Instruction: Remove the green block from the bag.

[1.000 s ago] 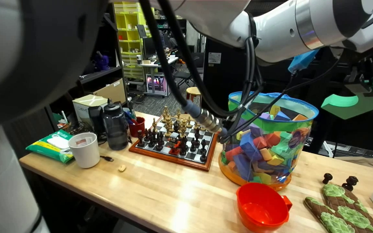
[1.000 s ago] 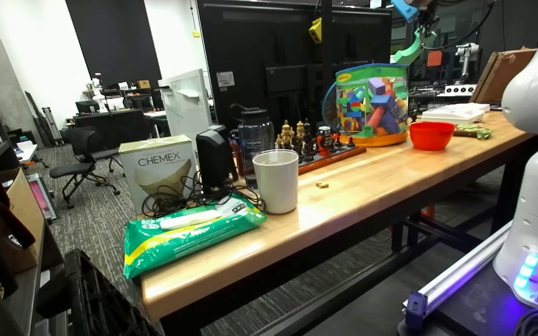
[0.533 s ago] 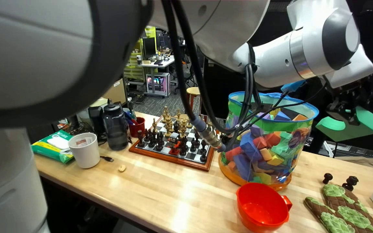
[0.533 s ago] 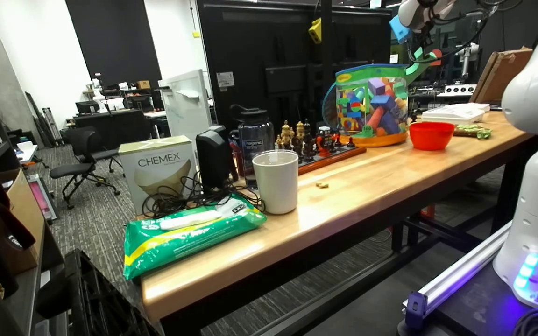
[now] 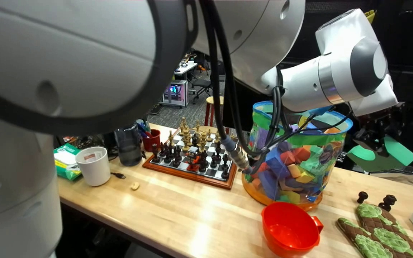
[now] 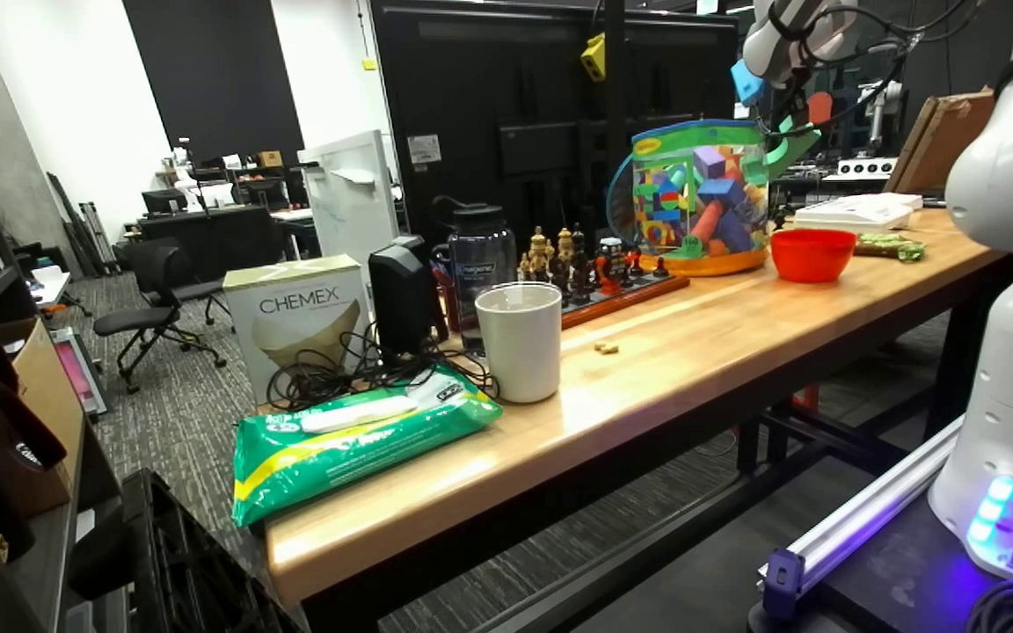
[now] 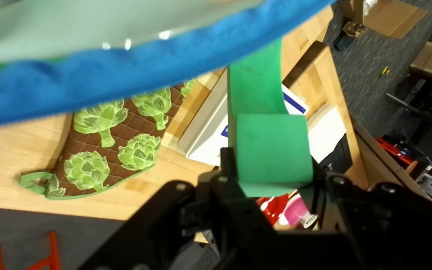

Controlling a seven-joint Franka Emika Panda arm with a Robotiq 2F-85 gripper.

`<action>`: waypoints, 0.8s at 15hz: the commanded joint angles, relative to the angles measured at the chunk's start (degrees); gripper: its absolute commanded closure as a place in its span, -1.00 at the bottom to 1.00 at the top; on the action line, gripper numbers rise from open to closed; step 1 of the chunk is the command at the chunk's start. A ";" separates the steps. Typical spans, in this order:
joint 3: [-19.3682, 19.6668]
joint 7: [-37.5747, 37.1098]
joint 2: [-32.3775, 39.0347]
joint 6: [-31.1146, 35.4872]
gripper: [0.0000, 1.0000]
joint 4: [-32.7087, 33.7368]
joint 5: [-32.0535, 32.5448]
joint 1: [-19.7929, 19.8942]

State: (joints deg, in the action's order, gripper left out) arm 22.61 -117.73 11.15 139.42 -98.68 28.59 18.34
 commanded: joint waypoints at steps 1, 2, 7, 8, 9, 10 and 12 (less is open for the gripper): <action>1.22 -2.84 1.91 -2.29 0.63 1.36 -0.02 -0.94; 1.28 -2.84 2.17 -2.78 0.63 1.34 -0.18 -0.94; 1.13 -1.93 3.62 -4.86 0.63 1.42 -1.44 -0.73; 1.10 -1.65 3.87 -5.40 0.21 1.59 -1.77 -0.68; 1.09 -1.58 4.05 -5.65 -0.35 1.63 -1.91 -0.68; 1.08 -1.46 4.13 -5.98 -0.33 1.70 -1.98 -0.70; 1.08 -1.53 4.31 -6.27 -0.43 1.94 -2.01 -0.81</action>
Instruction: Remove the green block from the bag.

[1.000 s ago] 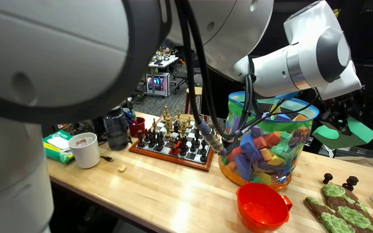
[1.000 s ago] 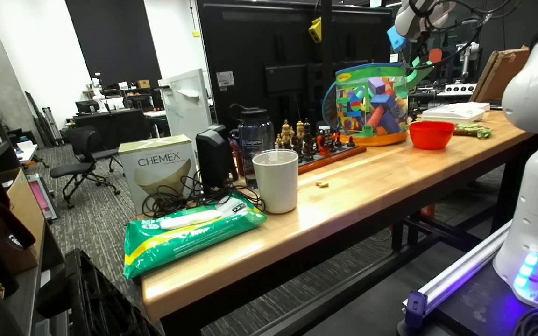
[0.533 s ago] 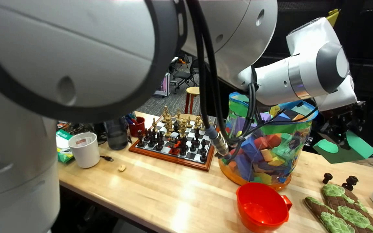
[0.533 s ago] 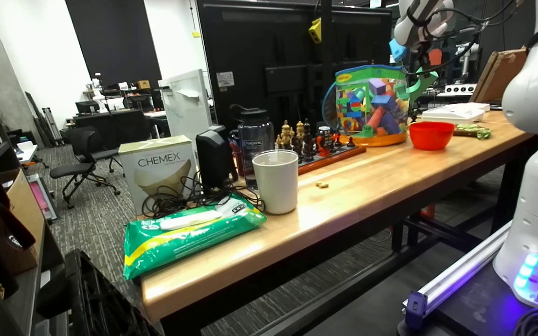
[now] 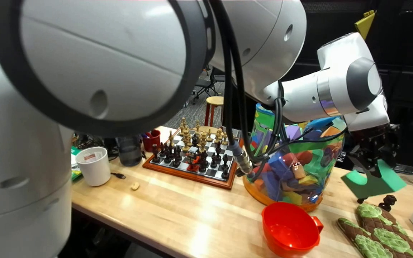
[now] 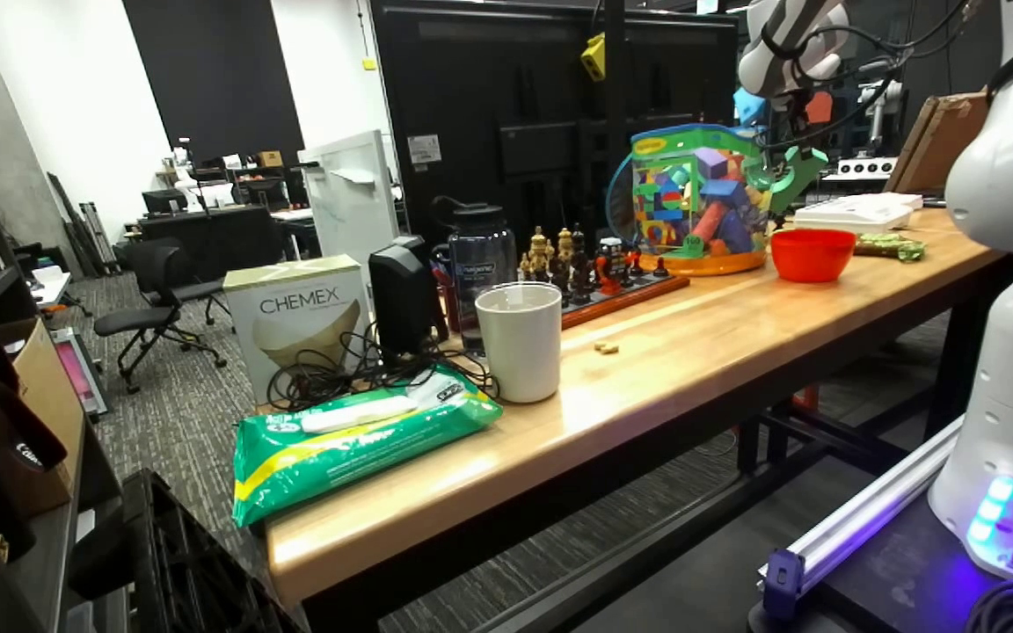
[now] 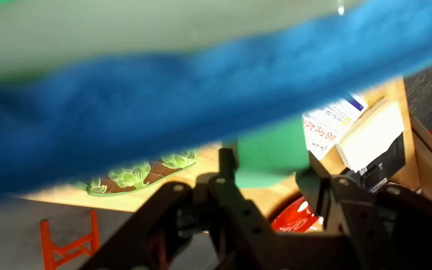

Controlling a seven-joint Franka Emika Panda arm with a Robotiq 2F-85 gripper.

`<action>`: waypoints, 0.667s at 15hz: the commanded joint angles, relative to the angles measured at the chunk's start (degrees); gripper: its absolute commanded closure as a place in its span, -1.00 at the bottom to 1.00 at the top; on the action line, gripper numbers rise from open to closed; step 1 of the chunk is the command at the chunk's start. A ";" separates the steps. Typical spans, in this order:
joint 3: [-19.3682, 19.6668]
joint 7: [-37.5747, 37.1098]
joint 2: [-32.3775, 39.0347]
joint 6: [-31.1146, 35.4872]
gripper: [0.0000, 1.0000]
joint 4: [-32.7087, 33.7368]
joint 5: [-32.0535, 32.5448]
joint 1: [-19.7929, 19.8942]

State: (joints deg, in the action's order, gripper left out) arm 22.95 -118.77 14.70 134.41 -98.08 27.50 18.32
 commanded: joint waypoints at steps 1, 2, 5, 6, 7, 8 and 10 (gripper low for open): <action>0.74 -0.44 0.84 -1.33 -0.57 1.47 -0.89 -0.83; 0.72 -0.32 0.85 -1.44 -0.69 1.63 -0.90 -0.85; 0.72 -0.31 0.84 -1.69 -0.99 2.11 -0.83 -0.95; 0.74 -0.32 0.76 -1.66 -1.00 2.24 -0.77 -0.97; 0.72 -0.24 0.68 -1.59 -1.00 2.35 -0.74 -0.98; 0.67 -0.05 0.54 -1.42 -1.00 2.38 -0.65 -1.02; 0.59 0.27 0.22 -1.13 -1.00 2.67 -0.47 -1.15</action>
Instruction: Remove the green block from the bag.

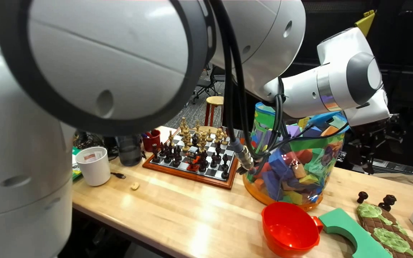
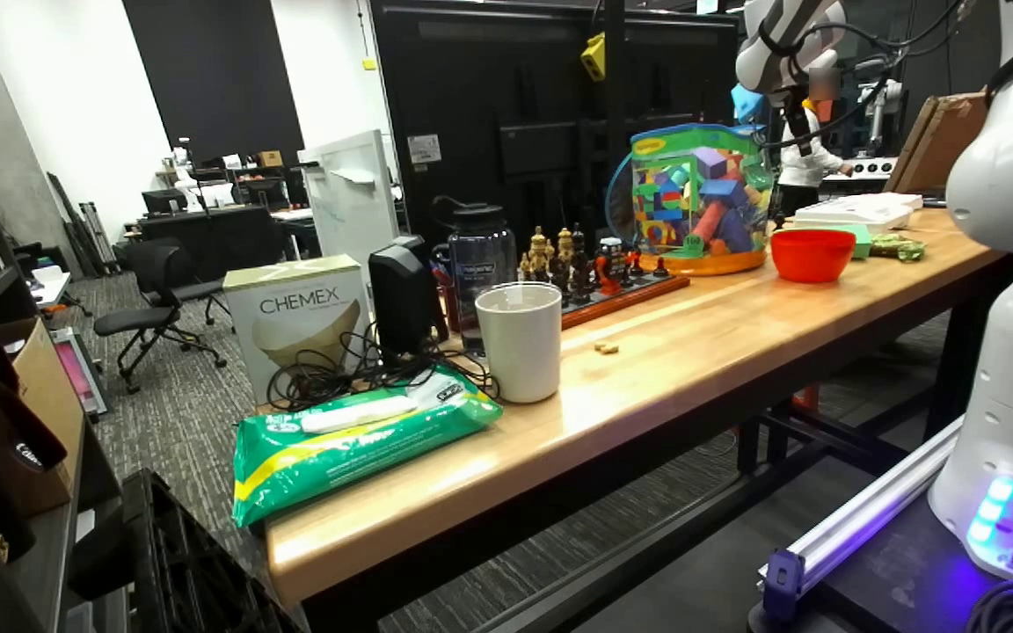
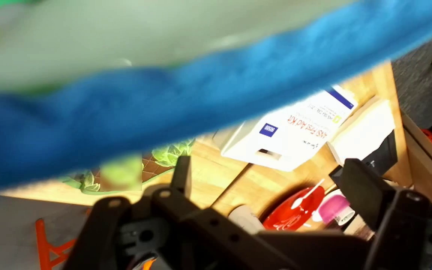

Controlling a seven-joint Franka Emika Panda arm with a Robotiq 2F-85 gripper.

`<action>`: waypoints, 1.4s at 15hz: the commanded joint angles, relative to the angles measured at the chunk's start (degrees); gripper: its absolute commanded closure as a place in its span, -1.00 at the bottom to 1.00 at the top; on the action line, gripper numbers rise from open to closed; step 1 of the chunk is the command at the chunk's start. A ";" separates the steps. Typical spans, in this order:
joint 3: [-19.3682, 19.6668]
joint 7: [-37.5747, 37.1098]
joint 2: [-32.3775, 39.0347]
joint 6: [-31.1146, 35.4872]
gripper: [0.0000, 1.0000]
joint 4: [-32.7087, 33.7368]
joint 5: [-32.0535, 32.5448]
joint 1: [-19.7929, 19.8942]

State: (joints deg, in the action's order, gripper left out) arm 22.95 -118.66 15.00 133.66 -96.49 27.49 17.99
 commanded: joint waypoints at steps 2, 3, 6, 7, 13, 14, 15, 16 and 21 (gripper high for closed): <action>0.68 0.00 -0.35 -0.47 -1.00 1.71 0.11 -1.15; 0.74 -0.10 -0.57 -0.48 -1.00 2.04 0.46 -1.32; 0.86 -0.28 -1.40 -0.03 -1.00 3.12 1.74 -1.83; 0.91 -0.45 -1.72 0.02 -1.00 3.62 2.19 -2.03; 0.42 -0.12 -5.53 1.20 -1.00 5.59 7.19 -2.95; 0.50 -0.80 -6.27 1.07 -1.00 5.84 8.78 -3.38; 0.49 -1.31 -7.01 0.94 -1.00 6.05 10.48 -3.81; 0.36 -1.58 -7.84 1.23 -1.00 6.00 12.22 -4.27; -1.61 5.09 -12.14 4.78 -1.00 4.58 14.05 -5.98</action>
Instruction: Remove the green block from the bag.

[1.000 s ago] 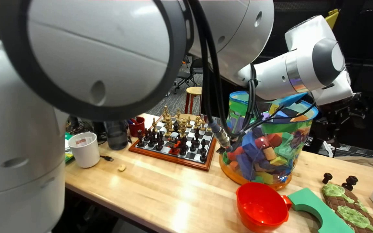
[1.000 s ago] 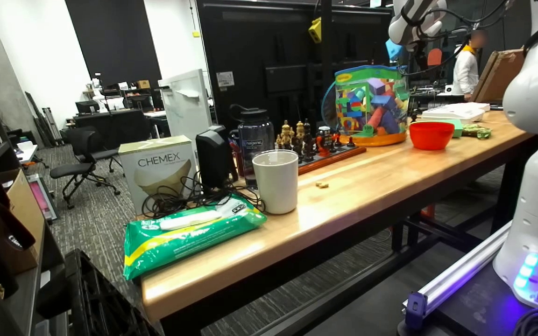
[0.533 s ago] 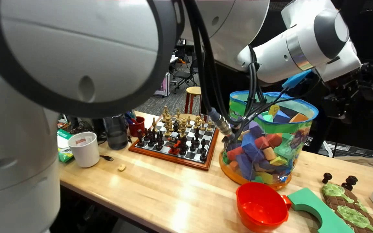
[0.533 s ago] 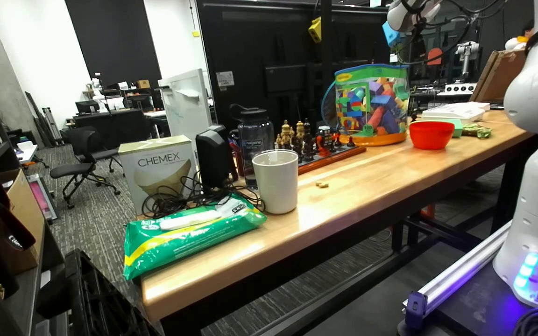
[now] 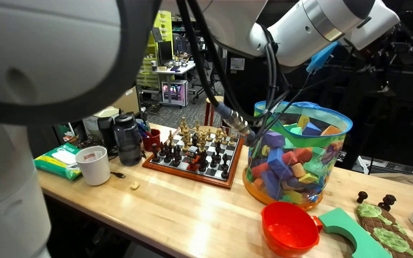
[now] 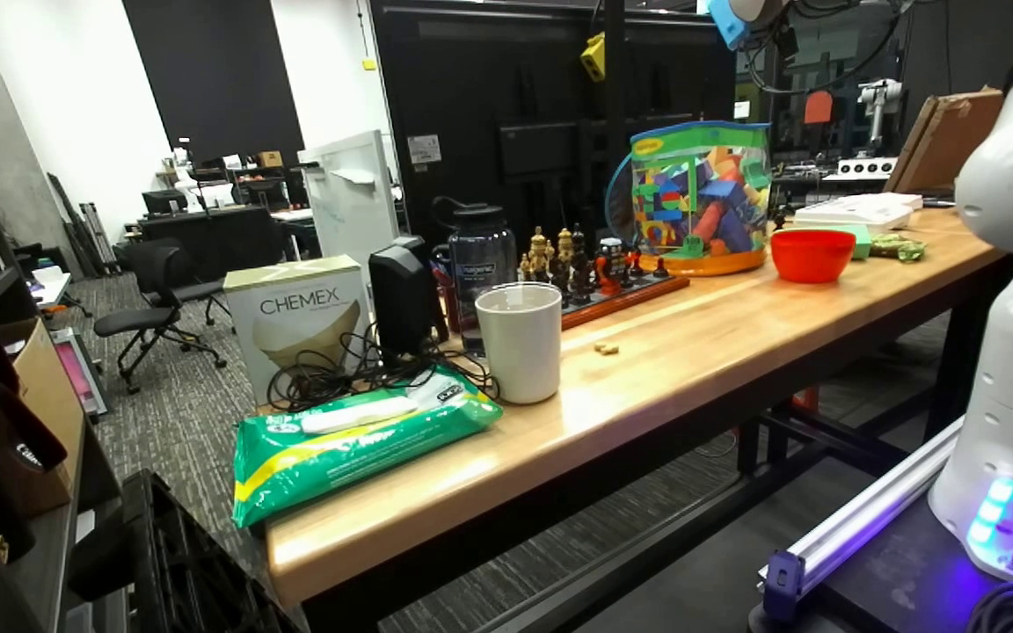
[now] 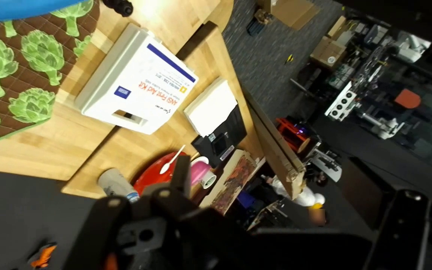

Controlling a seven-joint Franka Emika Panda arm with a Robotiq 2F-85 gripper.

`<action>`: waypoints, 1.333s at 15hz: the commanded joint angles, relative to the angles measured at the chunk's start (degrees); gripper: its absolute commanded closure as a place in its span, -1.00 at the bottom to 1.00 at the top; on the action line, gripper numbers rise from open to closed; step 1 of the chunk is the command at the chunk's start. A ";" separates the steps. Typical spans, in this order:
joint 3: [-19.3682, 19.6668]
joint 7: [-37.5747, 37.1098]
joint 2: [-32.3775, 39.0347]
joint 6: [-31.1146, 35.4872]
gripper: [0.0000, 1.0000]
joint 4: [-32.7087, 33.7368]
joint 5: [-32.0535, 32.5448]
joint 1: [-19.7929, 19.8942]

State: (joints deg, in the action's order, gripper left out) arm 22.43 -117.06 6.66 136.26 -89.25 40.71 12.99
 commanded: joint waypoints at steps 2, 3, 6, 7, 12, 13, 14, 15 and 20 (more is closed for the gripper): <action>-2.01 8.12 -4.96 3.97 -1.00 -3.02 -0.50 -1.54; -2.53 10.30 -5.38 4.75 -1.00 -3.13 -1.10 -1.78; -3.94 18.16 -6.32 6.85 -1.00 -3.55 -4.56 -2.25; -4.34 20.75 -6.53 7.30 -1.00 -3.58 -5.97 -2.36; -6.28 35.83 -6.04 8.62 -1.00 -3.08 -16.36 -2.39; -7.24 39.16 -5.74 7.57 -1.00 -2.34 -18.76 -1.52; -7.46 42.55 -5.79 7.00 -1.00 -2.25 -21.28 -1.43; -7.56 45.50 -5.84 6.38 -1.00 -2.11 -23.54 -1.32; -7.27 56.93 -5.77 2.16 -1.00 -0.83 -31.12 -0.64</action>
State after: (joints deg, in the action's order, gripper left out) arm 15.72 -65.42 2.04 142.08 -90.64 12.61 11.46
